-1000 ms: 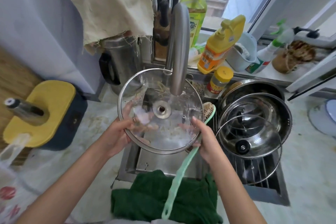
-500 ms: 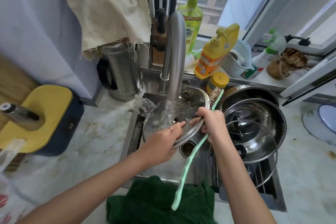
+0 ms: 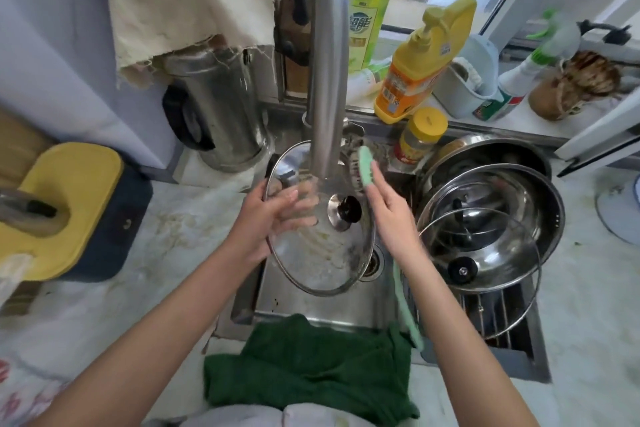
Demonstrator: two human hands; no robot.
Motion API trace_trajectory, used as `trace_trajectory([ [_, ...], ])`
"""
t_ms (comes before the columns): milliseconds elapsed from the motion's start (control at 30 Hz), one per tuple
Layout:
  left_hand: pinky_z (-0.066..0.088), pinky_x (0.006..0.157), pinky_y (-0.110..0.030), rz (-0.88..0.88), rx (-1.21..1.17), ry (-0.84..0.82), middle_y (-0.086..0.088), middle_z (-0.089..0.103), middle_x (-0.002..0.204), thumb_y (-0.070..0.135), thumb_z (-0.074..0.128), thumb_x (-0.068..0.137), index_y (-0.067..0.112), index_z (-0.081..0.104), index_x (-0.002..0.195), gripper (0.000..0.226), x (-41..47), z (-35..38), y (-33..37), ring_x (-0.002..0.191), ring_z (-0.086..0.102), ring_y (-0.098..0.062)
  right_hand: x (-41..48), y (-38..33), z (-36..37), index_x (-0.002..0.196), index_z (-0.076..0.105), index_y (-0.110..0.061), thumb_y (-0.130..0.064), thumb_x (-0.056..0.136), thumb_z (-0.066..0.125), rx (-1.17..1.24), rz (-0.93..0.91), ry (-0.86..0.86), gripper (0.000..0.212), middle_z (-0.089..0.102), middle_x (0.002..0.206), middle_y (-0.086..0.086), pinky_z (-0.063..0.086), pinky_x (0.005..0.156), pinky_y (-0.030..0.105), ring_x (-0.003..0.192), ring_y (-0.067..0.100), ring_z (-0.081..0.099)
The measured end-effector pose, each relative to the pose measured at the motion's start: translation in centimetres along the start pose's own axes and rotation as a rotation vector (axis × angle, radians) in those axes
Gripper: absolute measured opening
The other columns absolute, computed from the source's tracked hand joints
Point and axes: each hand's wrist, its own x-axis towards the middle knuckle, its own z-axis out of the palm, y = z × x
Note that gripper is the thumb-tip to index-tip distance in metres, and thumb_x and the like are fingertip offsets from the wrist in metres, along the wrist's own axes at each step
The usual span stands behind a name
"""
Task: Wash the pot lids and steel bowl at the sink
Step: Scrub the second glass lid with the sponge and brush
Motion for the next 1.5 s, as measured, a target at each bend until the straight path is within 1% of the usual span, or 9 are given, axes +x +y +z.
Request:
trace_trajectory([
  [167, 0.061, 0.062, -0.04, -0.088, 0.025, -0.016, -0.021, 0.071, 0.106, -0.007, 0.048, 0.093, 0.014, 0.042, 0.092, 0.022, 0.0, -0.7, -0.2, 0.088, 0.072, -0.028, 2.2, -1.1, 0.5, 0.13, 0.046, -0.056, -0.05, 0.093, 0.05, -0.213, -0.057, -0.048, 0.037, 0.066, 0.121, -0.009, 0.048, 0.083, 0.036, 0.111, 0.015, 0.06],
  [300, 0.061, 0.062, -0.038, -0.14, 0.079, 0.001, -0.02, 0.071, 0.105, -0.006, 0.049, 0.091, -0.001, 0.053, 0.109, 0.019, -0.4, -1.5, -0.7, 0.094, 0.071, -0.031, 1.5, -1.5, 1.8, 0.13, 0.051, -0.051, -0.05, 0.09, 0.058, -0.396, -0.361, -0.155, 0.04, 0.069, 0.099, -0.002, 0.049, 0.077, 0.039, 0.097, 0.022, 0.062],
  [433, 0.061, 0.065, -0.039, -0.165, 0.085, 0.012, -0.017, 0.073, 0.1, -0.006, 0.048, 0.092, 0.002, 0.057, 0.1, 0.015, -0.8, -1.4, -0.9, 0.086, 0.073, -0.026, 2.6, -0.6, 1.2, 0.132, 0.048, -0.051, -0.05, 0.093, 0.052, -0.498, -0.264, -0.075, 0.039, 0.071, 0.101, 0.003, 0.049, 0.074, 0.037, 0.098, 0.025, 0.063],
  [633, 0.061, 0.063, -0.039, -0.17, 0.123, -0.005, -0.019, 0.073, 0.099, -0.007, 0.048, 0.093, 0.003, 0.058, 0.096, 0.015, -1.6, -1.4, -0.8, 0.084, 0.073, -0.026, 3.2, -2.2, -1.8, 0.138, 0.041, -0.05, -0.052, 0.096, 0.042, -0.898, -0.523, -0.149, 0.042, 0.04, 0.065, -0.007, 0.034, 0.053, 0.029, 0.063, 0.017, 0.047],
  [800, 0.061, 0.061, -0.037, -0.153, 0.105, 0.007, -0.014, 0.074, 0.09, -0.008, 0.047, 0.093, 0.005, 0.058, 0.095, 0.018, -1.5, -1.2, -0.4, 0.079, 0.074, -0.022, 1.1, -1.7, -0.5, 0.13, 0.055, -0.043, -0.051, 0.092, 0.05, -0.719, -0.702, -0.147, 0.039, 0.04, 0.064, -0.008, 0.026, 0.047, 0.025, 0.051, 0.013, 0.041],
  [933, 0.061, 0.061, -0.036, -0.129, 0.125, 0.028, -0.018, 0.072, 0.1, -0.008, 0.048, 0.092, 0.0, 0.056, 0.109, 0.02, -1.5, -0.9, -0.4, 0.084, 0.073, -0.025, 1.7, -2.3, -0.7, 0.135, 0.05, -0.042, -0.045, 0.095, 0.049, -0.801, -0.556, -0.009, 0.039, 0.046, 0.07, -0.001, 0.035, 0.051, 0.029, 0.059, 0.025, 0.055],
  [1267, 0.061, 0.065, -0.039, -0.124, 0.134, 0.01, -0.013, 0.075, 0.085, -0.009, 0.047, 0.092, 0.0, 0.058, 0.104, 0.018, -2.4, -0.4, -0.5, 0.079, 0.073, -0.022, -0.9, -3.3, 1.0, 0.121, 0.065, -0.038, -0.045, 0.088, 0.052, -0.741, -0.677, 0.069, 0.036, 0.045, 0.059, -0.001, 0.025, 0.042, 0.023, 0.041, 0.017, 0.041],
  [1400, 0.061, 0.061, -0.036, -0.122, 0.129, 0.008, -0.017, 0.073, 0.099, -0.009, 0.048, 0.091, -0.001, 0.058, 0.102, 0.017, -2.5, -0.3, -0.6, 0.084, 0.073, -0.025, -0.5, -3.0, 1.0, 0.115, 0.07, -0.032, -0.033, 0.079, 0.076, -0.73, -0.642, 0.185, 0.037, 0.045, 0.055, 0.002, 0.025, 0.039, 0.021, 0.034, 0.024, 0.045],
  [1500, 0.061, 0.062, -0.036, -0.124, 0.124, 0.002, -0.017, 0.073, 0.096, -0.008, 0.049, 0.091, 0.001, 0.059, 0.102, 0.017, -2.7, -0.2, -0.6, 0.086, 0.073, -0.027, -1.4, -3.1, 1.5, 0.116, 0.068, -0.036, -0.042, 0.085, 0.062, -0.729, -0.661, 0.169, 0.033, 0.044, 0.056, 0.0, 0.025, 0.039, 0.022, 0.035, 0.023, 0.046],
])
